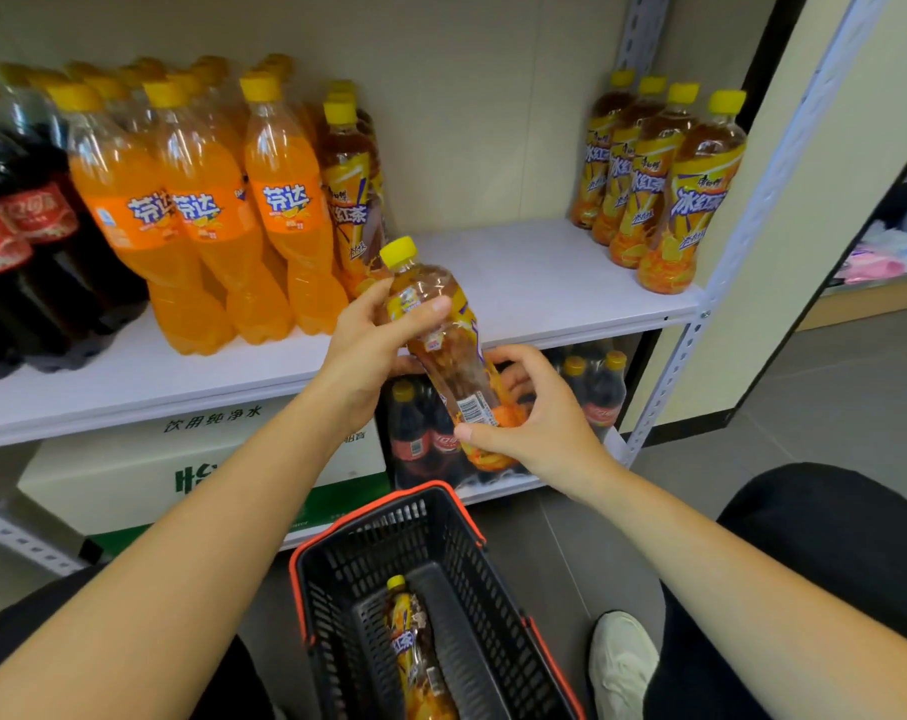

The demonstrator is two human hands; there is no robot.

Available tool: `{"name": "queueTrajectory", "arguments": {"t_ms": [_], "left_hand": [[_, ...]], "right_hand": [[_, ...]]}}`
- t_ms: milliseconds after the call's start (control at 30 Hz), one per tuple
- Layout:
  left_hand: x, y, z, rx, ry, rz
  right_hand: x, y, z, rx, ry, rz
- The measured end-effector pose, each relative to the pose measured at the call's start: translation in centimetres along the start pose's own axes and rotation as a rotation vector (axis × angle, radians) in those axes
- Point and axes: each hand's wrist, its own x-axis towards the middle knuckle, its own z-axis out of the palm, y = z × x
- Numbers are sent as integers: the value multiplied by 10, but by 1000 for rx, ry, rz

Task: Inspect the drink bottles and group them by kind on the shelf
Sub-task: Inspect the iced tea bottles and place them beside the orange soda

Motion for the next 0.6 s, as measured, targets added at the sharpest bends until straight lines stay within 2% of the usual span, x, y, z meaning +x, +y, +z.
{"name": "queueTrajectory", "arguments": {"t_ms": [100,167,300,433,500,600], "left_hand": [[1,3,-5,-90,36,-9],[2,4,-7,-132,29,-22],[2,6,-10,-137,-43,-34],[-3,6,-8,-122,-99,17],[-7,4,-5,-107,-137,66],[-13,0,3,-71,-222,113]], "right_hand": [[3,-5,-5,184,-131,109],[4,-4,-8,216,-157,122],[3,0,-7,165,-105,107],[5,2,-6,71,-128,119],[7,-1,-6,85,-93,123],[9,-8,-7,170,-6,29]]}}
